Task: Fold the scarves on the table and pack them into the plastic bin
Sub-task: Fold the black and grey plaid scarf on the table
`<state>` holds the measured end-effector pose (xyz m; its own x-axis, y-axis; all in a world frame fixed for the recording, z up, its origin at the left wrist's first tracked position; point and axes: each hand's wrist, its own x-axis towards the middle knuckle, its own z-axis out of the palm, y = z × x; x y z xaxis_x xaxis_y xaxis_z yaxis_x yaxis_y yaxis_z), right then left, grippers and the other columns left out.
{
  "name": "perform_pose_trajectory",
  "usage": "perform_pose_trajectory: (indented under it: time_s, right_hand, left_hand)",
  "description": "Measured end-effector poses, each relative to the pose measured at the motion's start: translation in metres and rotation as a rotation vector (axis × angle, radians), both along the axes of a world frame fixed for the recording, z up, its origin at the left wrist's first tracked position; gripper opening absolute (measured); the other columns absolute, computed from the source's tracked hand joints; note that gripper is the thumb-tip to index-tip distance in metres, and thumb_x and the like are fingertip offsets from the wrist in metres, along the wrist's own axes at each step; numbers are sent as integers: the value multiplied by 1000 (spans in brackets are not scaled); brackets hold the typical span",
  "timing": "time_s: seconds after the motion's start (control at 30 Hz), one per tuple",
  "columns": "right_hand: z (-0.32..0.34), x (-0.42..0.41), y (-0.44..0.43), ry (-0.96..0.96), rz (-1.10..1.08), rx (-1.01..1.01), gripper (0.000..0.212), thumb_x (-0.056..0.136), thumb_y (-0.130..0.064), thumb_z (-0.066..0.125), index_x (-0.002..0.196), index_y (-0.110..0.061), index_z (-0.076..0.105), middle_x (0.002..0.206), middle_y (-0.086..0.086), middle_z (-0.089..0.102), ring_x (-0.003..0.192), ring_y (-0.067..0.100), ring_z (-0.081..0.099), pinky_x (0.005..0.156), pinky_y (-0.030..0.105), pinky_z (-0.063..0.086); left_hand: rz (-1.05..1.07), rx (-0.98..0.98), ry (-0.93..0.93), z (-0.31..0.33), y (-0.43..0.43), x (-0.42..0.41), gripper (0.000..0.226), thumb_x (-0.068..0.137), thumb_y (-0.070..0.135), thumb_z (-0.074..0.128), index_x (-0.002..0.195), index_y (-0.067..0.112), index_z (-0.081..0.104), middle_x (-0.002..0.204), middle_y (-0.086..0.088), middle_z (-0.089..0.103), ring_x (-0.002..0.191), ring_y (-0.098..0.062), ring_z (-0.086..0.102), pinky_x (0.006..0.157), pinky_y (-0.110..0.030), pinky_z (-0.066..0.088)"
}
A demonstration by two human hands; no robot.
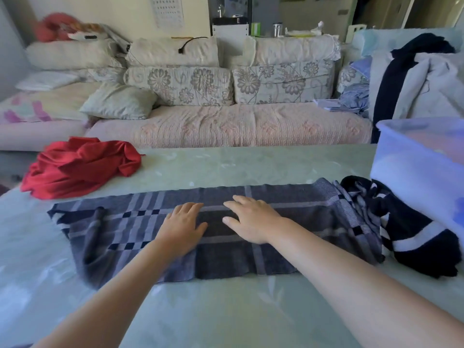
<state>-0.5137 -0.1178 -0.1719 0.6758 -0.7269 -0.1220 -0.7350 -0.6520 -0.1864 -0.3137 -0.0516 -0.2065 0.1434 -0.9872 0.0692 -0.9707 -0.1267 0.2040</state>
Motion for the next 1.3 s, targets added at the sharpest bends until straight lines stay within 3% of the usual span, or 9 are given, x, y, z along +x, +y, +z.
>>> perform_pose_trajectory:
  time_s: [0.23, 0.37, 0.47, 0.63, 0.8, 0.87, 1.0, 1.17, 1.3]
  right_hand:
    - [-1, 138, 47, -27, 152, 77, 59, 104, -50, 31, 157, -24, 24, 165, 5, 17, 150, 27, 19, 120, 46, 21]
    - [-5, 214, 65, -34, 243, 94, 55, 105, -40, 34, 156, -22, 27, 163, 2, 24, 149, 25, 24, 119, 47, 23]
    - [-12, 261, 71, -45, 254, 117, 51, 103, -31, 36, 154, -28, 30, 162, -3, 27, 146, 27, 29, 116, 47, 27]
    - [-15, 326, 74, -142, 228, 97, 45, 101, -20, 35, 143, -32, 45, 151, -4, 42, 133, 29, 44, 104, 40, 38]
    - [-15, 383, 54, -310, 208, -170, 41, 91, -7, 44, 121, -24, 66, 128, 3, 59, 114, 28, 54, 95, 38, 44]
    - [-13, 401, 45, -368, 200, -147, 41, 88, -3, 44, 114, -25, 69, 120, 1, 63, 107, 26, 58, 89, 37, 48]
    - [-16, 426, 26, -260, 198, -4, 38, 92, -10, 47, 115, -30, 69, 122, -6, 68, 112, 20, 61, 95, 35, 50]
    - [-24, 454, 22, -218, 241, 85, 32, 94, -20, 60, 125, -21, 68, 124, -2, 69, 117, 18, 60, 102, 31, 46]
    - [-21, 470, 24, -230, 249, 162, 19, 88, -33, 67, 90, -17, 79, 88, -1, 74, 88, 15, 65, 73, 25, 49]
  left_hand:
    - [184, 22, -171, -3, 73, 118, 54, 95, 50, 37, 144, 26, 38, 146, -2, 38, 135, -28, 33, 106, -46, 35]
    - [246, 96, -208, -5, 100, 170, 58, 97, 53, 35, 151, 35, 26, 157, -3, 24, 143, -27, 21, 111, -45, 30]
    - [307, 190, -123, -1, 116, 204, 62, 96, 53, 40, 153, 37, 21, 155, -2, 28, 139, -28, 27, 106, -43, 35]
    - [386, 24, 160, -1, 132, 242, 45, 95, 53, 44, 135, 32, 43, 127, 3, 59, 115, -24, 53, 92, -43, 47]
    - [425, -33, 150, -5, 132, 262, 30, 96, 47, 46, 118, 30, 59, 113, 6, 67, 106, -22, 59, 87, -38, 49]
    - [437, -93, 138, -8, 125, 263, 26, 95, 45, 49, 110, 30, 65, 108, 5, 66, 105, -22, 58, 84, -36, 49]
    - [499, -188, 91, -15, 109, 259, 31, 94, 46, 51, 111, 22, 62, 113, -2, 58, 107, -25, 52, 83, -38, 46]
    - [457, -122, -53, -30, 93, 264, 46, 93, 47, 49, 131, 20, 47, 133, -3, 48, 121, -26, 42, 89, -37, 38]
    - [446, -146, -13, -27, 91, 271, 42, 91, 42, 54, 129, 25, 55, 128, -2, 51, 117, -26, 46, 90, -37, 39]
